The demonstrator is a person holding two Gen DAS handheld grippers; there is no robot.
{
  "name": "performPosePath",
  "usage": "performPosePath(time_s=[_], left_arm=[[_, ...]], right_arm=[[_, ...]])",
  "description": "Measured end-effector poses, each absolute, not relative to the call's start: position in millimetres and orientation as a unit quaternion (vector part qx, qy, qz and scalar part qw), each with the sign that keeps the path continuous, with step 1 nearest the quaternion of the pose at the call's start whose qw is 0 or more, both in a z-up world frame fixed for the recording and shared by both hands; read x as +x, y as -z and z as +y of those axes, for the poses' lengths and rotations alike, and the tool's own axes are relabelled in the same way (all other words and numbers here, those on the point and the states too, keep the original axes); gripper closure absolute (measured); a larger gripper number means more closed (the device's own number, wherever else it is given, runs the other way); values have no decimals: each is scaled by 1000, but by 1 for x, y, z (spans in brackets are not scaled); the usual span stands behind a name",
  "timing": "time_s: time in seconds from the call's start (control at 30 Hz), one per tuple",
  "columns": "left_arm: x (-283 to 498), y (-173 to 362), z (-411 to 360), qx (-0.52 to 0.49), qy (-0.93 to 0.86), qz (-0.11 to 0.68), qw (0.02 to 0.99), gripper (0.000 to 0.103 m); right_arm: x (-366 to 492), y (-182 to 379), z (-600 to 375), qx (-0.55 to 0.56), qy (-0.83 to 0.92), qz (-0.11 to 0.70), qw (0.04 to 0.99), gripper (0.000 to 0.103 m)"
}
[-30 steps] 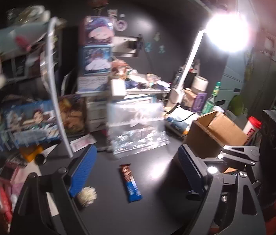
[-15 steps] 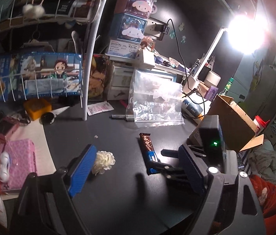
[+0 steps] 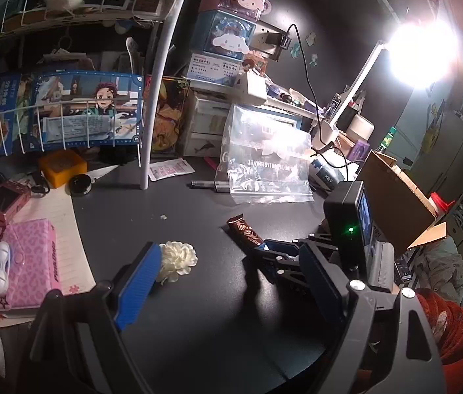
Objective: Organize objects
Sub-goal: 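Move the right gripper to the blue-wrapped chocolate bar and grasp it, then lift the chocolate bar with the right gripper while the left gripper closes on it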
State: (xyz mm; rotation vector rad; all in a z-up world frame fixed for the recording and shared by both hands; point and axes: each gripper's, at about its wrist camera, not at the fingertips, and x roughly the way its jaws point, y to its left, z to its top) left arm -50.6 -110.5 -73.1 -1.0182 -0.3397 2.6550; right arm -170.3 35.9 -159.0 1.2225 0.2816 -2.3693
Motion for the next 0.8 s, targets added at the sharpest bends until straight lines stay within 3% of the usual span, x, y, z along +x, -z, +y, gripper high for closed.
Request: performPosePath(time_s=[0.57,0.8], left_arm=[[-43,69,-84,-365,-913,-110,146,19],[-46,55,-73,-363,-910,-113,168,20]], right_arm=[[-139,151,56,438,847,69,291,89],[-105,96,61,382,856,60,343,89]])
